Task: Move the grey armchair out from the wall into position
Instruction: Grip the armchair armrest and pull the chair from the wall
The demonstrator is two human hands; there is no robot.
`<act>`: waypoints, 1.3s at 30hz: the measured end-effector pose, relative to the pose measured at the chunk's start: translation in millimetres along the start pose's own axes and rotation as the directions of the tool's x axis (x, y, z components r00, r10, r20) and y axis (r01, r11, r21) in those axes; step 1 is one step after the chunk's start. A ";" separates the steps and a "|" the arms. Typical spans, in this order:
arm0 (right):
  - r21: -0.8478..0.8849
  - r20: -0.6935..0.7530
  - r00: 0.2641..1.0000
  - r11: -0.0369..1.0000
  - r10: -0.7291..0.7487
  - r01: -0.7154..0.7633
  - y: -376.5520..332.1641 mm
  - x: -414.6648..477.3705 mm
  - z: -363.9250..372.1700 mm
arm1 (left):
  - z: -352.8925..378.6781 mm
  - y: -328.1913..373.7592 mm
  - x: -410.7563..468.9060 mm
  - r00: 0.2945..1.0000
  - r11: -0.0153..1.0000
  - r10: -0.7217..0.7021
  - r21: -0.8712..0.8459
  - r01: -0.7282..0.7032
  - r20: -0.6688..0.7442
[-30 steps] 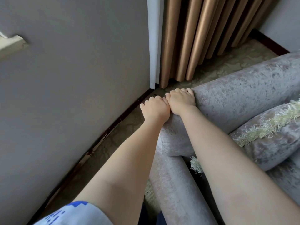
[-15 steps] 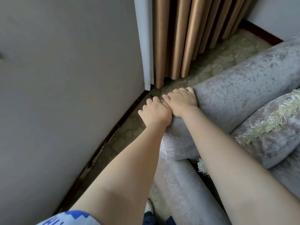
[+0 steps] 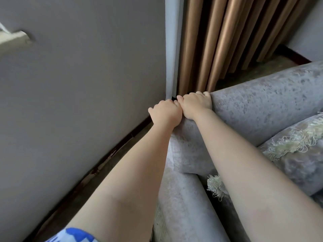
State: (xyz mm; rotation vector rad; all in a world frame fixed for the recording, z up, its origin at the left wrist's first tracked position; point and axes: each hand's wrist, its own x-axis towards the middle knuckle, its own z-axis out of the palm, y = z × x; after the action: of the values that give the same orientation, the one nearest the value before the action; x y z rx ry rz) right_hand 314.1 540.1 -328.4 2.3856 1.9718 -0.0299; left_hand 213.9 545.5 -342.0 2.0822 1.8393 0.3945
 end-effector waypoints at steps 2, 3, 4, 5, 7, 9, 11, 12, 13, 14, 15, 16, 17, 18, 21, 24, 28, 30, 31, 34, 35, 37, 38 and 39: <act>-0.011 0.006 1.000 1.000 -0.008 0.008 1.4 -4.1 -2.5 | -1.3 1.8 -4.7 1.000 1.000 -0.008 -0.021 0.008 -0.003; -0.018 0.002 1.000 1.000 -0.012 0.012 1.5 -6.9 -3.6 | -2.1 2.8 -7.6 1.000 0.999 -0.011 -0.030 0.011 -0.010; -0.023 -0.003 1.000 1.000 -0.017 0.016 1.2 -9.9 -4.6 | -3.0 3.3 -11.1 1.000 0.999 -0.015 -0.036 0.015 -0.017; -0.028 -0.009 1.000 0.999 -0.020 0.019 0.4 -13.3 -5.7 | -4.1 3.0 -15.1 1.000 0.999 -0.020 -0.039 0.019 -0.023; -0.035 -0.013 1.000 0.999 -0.027 0.026 -3.6 -21.4 -7.0 | -6.7 -0.5 -23.3 0.999 0.999 -0.028 -0.038 0.027 -0.031; -0.033 -0.010 0.999 0.999 -0.034 0.033 -8.8 -30.3 -7.3 | -9.6 -4.8 -32.6 0.999 0.999 -0.034 -0.039 0.032 -0.032; -0.027 -0.006 0.999 0.999 -0.036 0.036 -14.9 -38.9 -7.5 | -12.1 -10.7 -42.5 0.999 0.999 -0.039 -0.037 0.037 -0.034; -0.026 -0.006 0.999 0.999 -0.040 0.040 -18.3 -43.8 -7.6 | -13.2 -13.7 -47.4 0.998 0.999 -0.043 -0.034 0.041 -0.036; -0.030 -0.003 0.999 0.999 -0.045 0.045 -22.2 -49.3 -7.4 | -14.3 -17.4 -52.2 0.998 0.998 -0.051 -0.029 0.050 -0.033; -0.035 0.002 0.999 0.998 -0.050 0.050 -25.9 -55.4 -6.9 | -14.9 -21.2 -57.8 0.998 0.998 -0.061 -0.026 0.060 -0.029; -0.036 0.006 0.998 0.998 -0.056 0.056 -29.4 -61.9 -6.6 | -15.5 -25.1 -63.8 0.997 0.997 -0.069 -0.023 0.068 -0.026; -0.032 0.008 0.998 0.997 -0.063 0.063 -32.9 -67.1 -6.6 | -16.4 -28.1 -68.6 0.997 0.997 -0.073 -0.021 0.073 -0.025; -0.025 0.010 0.998 0.998 -0.066 0.066 -37.0 -72.4 -7.1 | -18.2 -31.6 -73.8 0.997 0.997 -0.077 -0.022 0.077 -0.022; -0.017 0.014 0.998 0.998 -0.066 0.067 -40.6 -77.3 -7.4 | -19.9 -35.0 -79.6 0.996 0.996 -0.082 -0.024 0.081 -0.022; -0.013 0.021 0.998 0.998 -0.063 0.063 -51.0 -93.1 -3.3 | -21.4 -47.4 -98.6 0.997 0.997 -0.075 -0.016 0.074 -0.034; -0.031 0.007 0.998 0.997 -0.065 0.065 -64.4 -106.5 2.4 | -23.3 -61.4 -113.3 0.997 0.998 -0.068 0.001 0.069 -0.038; -0.017 0.019 0.999 0.999 -0.031 0.031 -71.2 -103.1 3.3 | -25.0 -68.2 -109.4 0.998 0.998 -0.056 -0.002 0.056 -0.001; -0.003 -0.013 1.000 1.000 -0.003 0.003 -70.6 -98.5 6.8 | -21.3 -68.8 -103.5 0.999 0.999 -0.049 -0.004 0.049 -0.013; 0.010 -0.029 1.000 1.000 0.008 -0.008 -70.5 -97.2 8.9 | -19.0 -69.5 -102.0 0.998 0.999 -0.049 -0.001 0.049 -0.028; 0.057 -0.045 0.999 0.998 0.029 -0.026 -70.1 -94.6 10.7 | -15.9 -68.9 -99.7 0.996 0.998 -0.057 -0.001 0.057 -0.066; 0.064 -0.036 0.999 0.998 0.030 -0.027 -69.2 -93.4 10.0 | -15.9 -67.6 -98.6 0.996 0.998 -0.060 -0.006 0.060 -0.065; 0.071 -0.016 1.000 0.997 0.025 -0.024 -68.1 -92.2 9.3 | -16.4 -66.2 -96.9 0.997 0.998 -0.057 -0.010 0.057 -0.046; 0.082 -0.013 1.000 0.996 0.024 -0.023 -68.2 -91.7 8.9 | -16.9 -66.1 -95.7 0.998 0.999 -0.051 -0.010 0.050 -0.034; 0.096 -0.009 1.000 0.995 0.026 -0.025 -68.8 -91.6 8.6 | -17.1 -66.2 -94.8 0.999 0.999 -0.045 -0.010 0.045 -0.022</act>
State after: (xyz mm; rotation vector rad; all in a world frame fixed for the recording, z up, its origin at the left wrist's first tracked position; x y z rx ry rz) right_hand 229.3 462.7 -334.5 2.4736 1.9879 -0.1134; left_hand 135.3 459.8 -353.3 2.0344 1.8897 0.4151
